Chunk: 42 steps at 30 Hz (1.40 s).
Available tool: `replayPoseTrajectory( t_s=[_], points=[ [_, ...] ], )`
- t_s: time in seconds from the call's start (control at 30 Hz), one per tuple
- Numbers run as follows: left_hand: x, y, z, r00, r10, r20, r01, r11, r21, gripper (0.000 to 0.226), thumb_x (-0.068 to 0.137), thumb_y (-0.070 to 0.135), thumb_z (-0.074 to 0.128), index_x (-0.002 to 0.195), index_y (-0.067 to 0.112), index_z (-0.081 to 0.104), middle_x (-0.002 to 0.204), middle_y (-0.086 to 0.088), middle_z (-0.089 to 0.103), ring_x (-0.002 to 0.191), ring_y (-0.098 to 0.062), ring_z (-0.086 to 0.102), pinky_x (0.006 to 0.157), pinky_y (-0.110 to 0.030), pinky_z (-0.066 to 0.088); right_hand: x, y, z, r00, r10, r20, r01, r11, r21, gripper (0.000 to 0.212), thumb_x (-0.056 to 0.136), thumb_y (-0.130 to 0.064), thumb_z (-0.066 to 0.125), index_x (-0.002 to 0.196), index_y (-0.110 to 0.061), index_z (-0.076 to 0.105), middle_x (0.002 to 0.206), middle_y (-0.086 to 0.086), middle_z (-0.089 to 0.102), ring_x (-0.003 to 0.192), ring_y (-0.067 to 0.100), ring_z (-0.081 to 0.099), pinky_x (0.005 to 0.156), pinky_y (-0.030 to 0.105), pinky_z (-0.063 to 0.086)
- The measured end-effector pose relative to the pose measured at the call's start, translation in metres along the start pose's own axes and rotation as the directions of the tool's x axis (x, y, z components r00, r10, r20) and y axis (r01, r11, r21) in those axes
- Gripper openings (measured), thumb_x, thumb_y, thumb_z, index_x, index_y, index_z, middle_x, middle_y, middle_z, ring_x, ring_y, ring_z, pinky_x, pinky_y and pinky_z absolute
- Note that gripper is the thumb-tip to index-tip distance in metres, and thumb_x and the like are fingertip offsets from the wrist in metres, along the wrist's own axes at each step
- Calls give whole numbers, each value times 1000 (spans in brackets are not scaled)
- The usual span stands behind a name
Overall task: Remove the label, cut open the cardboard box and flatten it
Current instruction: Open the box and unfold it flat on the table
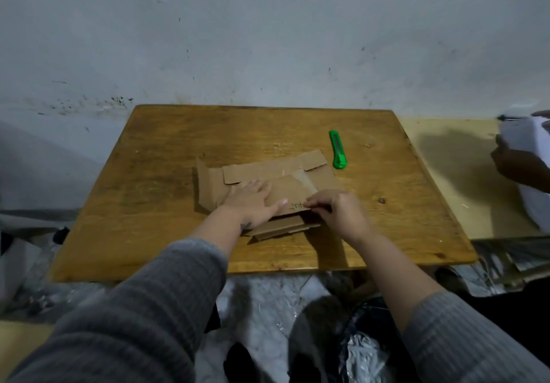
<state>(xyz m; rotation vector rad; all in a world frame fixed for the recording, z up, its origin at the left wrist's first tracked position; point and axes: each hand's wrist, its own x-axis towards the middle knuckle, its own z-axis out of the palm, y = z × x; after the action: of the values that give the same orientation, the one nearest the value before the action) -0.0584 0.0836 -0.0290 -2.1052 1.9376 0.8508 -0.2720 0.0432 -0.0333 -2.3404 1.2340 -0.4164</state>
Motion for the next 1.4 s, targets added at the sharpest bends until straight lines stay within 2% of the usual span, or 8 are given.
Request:
replayPoseTrajectory(
  t_s=[0.13,0.37,0.53,0.67,0.8,1.0,1.2,1.4],
  points=[
    [0,5,15,999,-51,-15,51,998,25,75,92,67,8,153,23,3,161,4,-9,148,-15,-7,118,-52,0,-6,13,6,998,-19,55,21,999,-40,31,87,-18,64,117,-23,66,125,-4,64,119,10,55,104,17,33],
    [-2,13,27,993,-97,-73,98,995,3,78,89,70,5,152,25,2,160,5,-12,147,-14,-9,118,-52,-2,-15,34,6,948,61,311,-1,982,-189,79,81,-75,16,140,-29,41,152,-13,31,143,7,18,118,46,8],
    [-2,14,25,993,-103,-56,105,994,24,87,82,75,-3,152,25,1,160,5,-12,147,-13,-9,118,-53,-2,-20,46,6,947,-12,321,60,988,-140,98,67,-89,15,143,-31,34,154,-14,25,144,4,13,119,47,4],
    [-3,20,15,993,-116,-1,116,991,-69,103,69,81,-11,152,23,4,161,3,-10,148,-15,-8,118,-53,-2,-16,45,8,965,-9,262,41,993,-114,84,74,-81,23,140,-30,41,150,-12,34,143,5,19,118,43,6],
    [-7,31,-2,987,-158,27,160,975,-156,85,85,74,-2,152,24,13,161,5,2,148,-17,2,119,-49,8,-2,34,19,988,56,142,-52,998,-37,61,87,-66,35,132,-27,51,143,-7,48,141,7,26,118,43,2],
    [9,35,27,928,-177,-327,197,980,27,67,97,58,13,151,19,24,158,-1,23,144,-20,20,115,-46,18,13,30,39,982,187,-17,-188,982,-28,65,86,-58,51,139,-23,41,154,2,29,144,18,17,118,42,7],
    [21,29,72,902,-170,-396,195,981,23,62,100,49,7,153,20,-3,161,-2,-11,147,-19,-15,117,-52,-6,14,42,39,877,424,-227,-433,901,11,72,87,-53,53,145,-17,30,156,7,21,145,25,13,116,44,11],
    [28,25,82,872,-182,-454,205,979,2,59,100,44,8,152,20,-3,161,1,-13,146,-16,-16,116,-52,-10,10,60,27,855,466,-228,-477,879,9,42,94,-37,48,131,-16,54,133,6,48,125,26,37,103,41,30]
  ],
)
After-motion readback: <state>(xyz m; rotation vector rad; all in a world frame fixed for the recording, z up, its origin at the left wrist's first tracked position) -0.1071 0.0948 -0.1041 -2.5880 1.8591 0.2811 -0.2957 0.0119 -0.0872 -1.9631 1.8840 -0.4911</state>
